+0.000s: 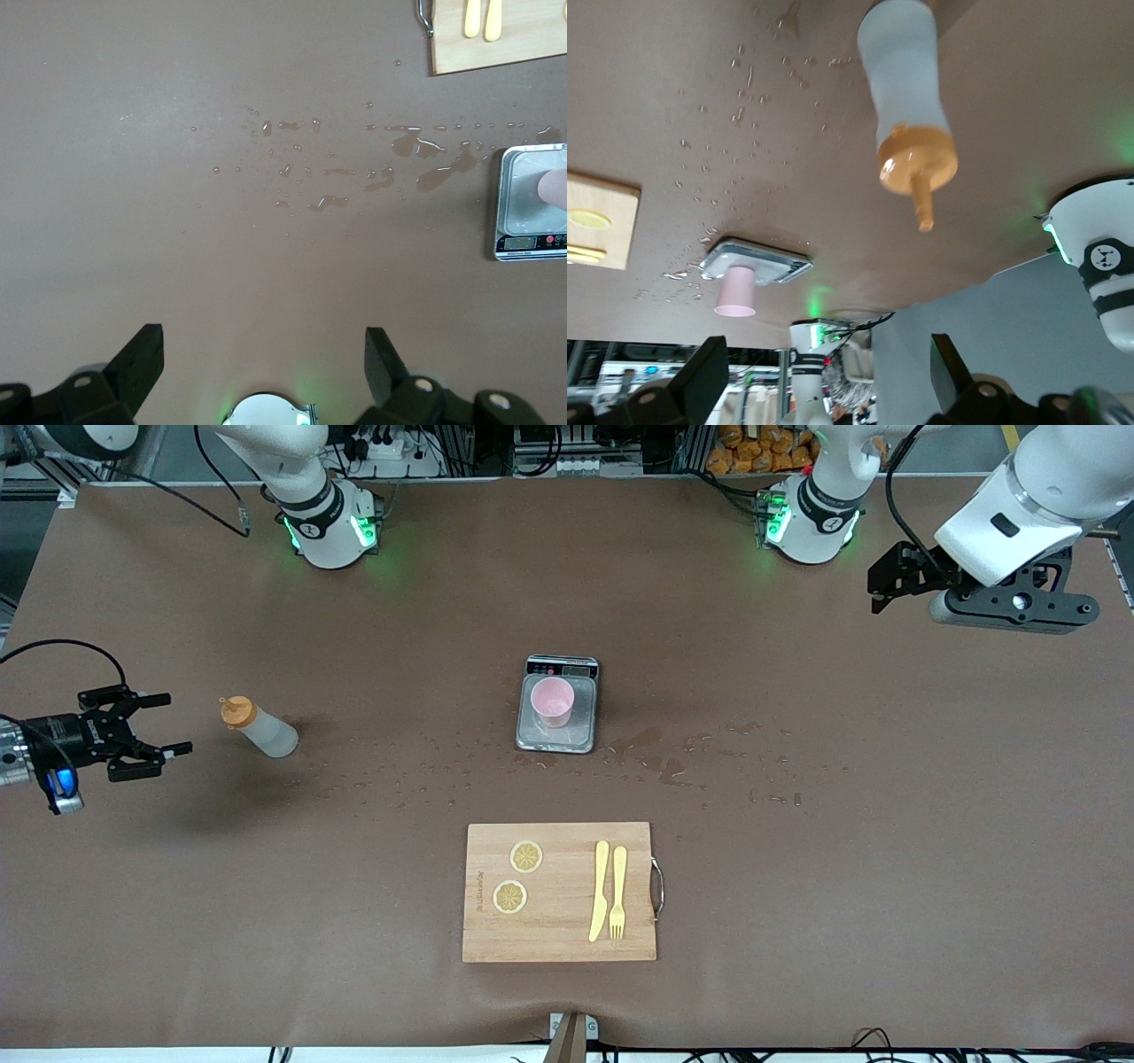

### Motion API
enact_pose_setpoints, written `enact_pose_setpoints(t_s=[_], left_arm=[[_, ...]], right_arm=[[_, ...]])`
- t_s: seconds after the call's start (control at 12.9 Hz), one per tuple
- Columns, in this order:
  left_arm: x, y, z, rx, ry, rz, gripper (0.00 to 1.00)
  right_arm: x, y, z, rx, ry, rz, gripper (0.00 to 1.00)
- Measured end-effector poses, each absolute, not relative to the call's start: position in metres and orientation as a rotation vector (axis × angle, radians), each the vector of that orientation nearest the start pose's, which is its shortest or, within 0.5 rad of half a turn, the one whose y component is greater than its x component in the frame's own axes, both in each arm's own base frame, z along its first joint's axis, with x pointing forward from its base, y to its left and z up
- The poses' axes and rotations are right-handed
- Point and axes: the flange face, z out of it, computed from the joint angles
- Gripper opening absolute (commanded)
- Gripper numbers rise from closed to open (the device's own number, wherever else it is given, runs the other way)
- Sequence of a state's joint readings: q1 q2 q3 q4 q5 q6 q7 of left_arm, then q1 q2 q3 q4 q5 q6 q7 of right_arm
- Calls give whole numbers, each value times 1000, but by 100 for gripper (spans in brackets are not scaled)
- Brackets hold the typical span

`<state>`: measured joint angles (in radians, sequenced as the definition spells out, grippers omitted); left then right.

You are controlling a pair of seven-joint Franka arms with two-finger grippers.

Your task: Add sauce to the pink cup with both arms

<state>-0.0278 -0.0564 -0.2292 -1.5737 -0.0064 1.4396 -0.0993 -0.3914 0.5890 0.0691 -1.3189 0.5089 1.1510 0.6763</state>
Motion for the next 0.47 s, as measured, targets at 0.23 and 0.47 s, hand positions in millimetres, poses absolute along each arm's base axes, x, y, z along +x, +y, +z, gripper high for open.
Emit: enact_pose_setpoints(t_s=[0.23,0.47], left_arm=[[505,-137,642,-3110,243,119,100],[506,-136,642,-3110,240,119,100]], right_arm=[[620,-102,419,-2299,1092,1067,100],[620,-64,447,-2373,1025,1031,100]])
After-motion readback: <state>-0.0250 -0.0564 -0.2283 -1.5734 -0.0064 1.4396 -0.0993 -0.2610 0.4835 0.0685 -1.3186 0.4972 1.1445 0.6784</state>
